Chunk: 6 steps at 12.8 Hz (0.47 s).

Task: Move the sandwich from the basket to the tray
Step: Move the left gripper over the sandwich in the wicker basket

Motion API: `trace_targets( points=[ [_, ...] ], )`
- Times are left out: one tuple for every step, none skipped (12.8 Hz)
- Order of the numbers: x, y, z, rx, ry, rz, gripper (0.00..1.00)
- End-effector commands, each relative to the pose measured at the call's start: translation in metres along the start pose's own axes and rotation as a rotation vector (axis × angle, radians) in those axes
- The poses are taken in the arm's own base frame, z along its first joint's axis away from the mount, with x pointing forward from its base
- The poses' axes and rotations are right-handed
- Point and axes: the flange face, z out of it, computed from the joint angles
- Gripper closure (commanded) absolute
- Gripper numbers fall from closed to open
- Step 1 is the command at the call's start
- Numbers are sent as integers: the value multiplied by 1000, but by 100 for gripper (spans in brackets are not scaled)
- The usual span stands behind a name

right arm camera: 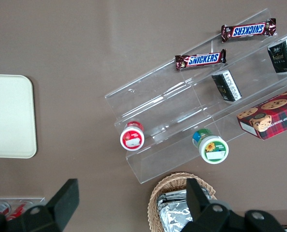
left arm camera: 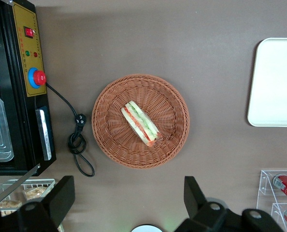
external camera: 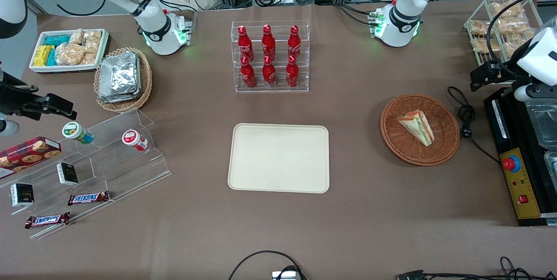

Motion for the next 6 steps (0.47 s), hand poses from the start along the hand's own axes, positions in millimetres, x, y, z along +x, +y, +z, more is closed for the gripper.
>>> trace_targets(
  points=[
    [-3, 2, -11, 13, 17, -6, 0],
    [-2, 5, -10, 16, 14, 0, 0],
    [-3, 6, -9, 14, 10, -1, 0],
    [-4, 5, -4, 16, -10, -9, 0],
    [-4, 4, 4, 16, -28, -45, 0],
    [-5, 4, 13, 26, -49, -93, 0]
  ],
)
